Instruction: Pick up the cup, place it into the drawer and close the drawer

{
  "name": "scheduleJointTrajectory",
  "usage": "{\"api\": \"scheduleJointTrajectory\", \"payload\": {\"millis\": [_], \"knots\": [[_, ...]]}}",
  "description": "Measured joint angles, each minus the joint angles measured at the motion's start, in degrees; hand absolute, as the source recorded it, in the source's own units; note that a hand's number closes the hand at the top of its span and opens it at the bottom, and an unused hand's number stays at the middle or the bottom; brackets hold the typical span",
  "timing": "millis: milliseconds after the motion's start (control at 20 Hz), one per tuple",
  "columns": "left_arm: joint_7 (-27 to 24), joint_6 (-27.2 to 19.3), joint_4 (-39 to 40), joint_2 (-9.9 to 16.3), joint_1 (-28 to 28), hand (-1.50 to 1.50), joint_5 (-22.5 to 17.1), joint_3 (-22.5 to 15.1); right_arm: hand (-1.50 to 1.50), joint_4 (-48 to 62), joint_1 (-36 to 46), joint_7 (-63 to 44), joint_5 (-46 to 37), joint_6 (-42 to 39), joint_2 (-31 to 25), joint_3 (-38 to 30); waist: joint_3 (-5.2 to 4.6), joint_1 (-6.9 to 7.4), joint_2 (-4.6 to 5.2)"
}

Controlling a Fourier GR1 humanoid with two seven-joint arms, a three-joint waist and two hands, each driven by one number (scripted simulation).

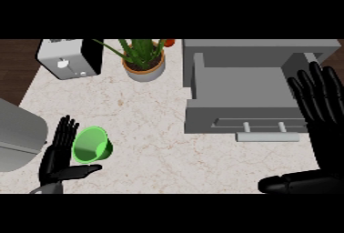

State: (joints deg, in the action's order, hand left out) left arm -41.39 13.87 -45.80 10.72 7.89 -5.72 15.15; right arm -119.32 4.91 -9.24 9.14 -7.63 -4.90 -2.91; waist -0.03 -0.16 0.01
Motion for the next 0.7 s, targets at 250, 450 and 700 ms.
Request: {"api": "scheduleJointTrajectory", "payload": {"millis": [250, 450, 700], "knots": [[-5.44, 0.48, 7.05, 0.29, 2.52, -1.5, 1.16, -0.51, -1.5, -0.83, 0.49, -1.06, -1.28, 1.13, 0.57, 0.94, 0.01, -0.03, 0.02], [-5.64, 0.78, 6.91, -0.51, 2.72, -1.5, 0.6, -1.25, -1.5, 0.4, 0.43, 0.3, -0.98, 0.34, 0.24, 0.25, 0.01, 0.05, 0.0], [-6.7, 1.87, 11.21, -0.26, 5.43, -1.5, -0.7, -0.66, -1.5, -1.1, 1.7, -2.12, -1.98, 1.95, 1.01, 1.63, 0.02, 0.01, 0.01]]}}
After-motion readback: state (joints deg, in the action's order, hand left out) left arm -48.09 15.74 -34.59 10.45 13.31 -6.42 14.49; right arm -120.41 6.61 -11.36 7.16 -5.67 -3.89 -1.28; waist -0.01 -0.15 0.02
